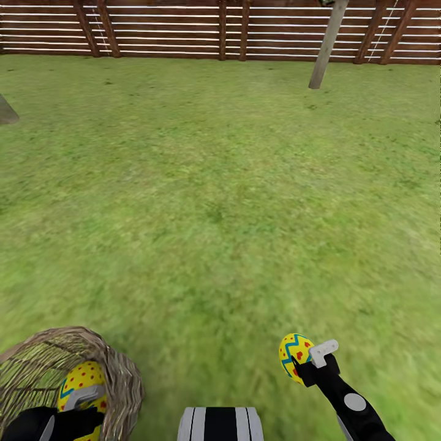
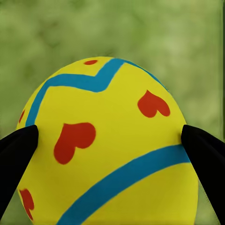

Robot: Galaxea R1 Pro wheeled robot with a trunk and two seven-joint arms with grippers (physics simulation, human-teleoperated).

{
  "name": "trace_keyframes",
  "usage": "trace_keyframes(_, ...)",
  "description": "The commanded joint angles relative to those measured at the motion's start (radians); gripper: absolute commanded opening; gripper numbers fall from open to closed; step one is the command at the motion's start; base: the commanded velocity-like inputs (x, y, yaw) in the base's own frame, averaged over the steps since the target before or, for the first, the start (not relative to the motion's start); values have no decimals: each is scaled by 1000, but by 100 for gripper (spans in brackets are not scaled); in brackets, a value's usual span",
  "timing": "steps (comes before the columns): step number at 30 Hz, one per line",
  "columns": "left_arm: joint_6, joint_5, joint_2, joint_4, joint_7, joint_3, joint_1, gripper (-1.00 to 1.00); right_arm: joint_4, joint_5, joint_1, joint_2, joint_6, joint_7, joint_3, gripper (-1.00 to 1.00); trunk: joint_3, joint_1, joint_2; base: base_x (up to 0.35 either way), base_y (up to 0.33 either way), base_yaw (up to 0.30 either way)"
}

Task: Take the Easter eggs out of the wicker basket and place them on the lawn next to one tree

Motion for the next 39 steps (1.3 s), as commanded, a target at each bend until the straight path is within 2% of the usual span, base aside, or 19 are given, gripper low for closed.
trace_keyframes(1,6,0,-4,0,-4,1,0,-100,-2,7,0,-1,6,3,1,-100,3,-1,0,0,0,0)
trace_keyframes(7,6,-5,-17,4,-2,0,0,-100,-2,7,0,-1,6,3,1,-100,27,-3,1,0,0,0)
trace_keyframes(39,6,-3,-17,5,-2,-1,0,-100,1,7,0,4,8,3,15,-100,150,-18,9,0,0,0)
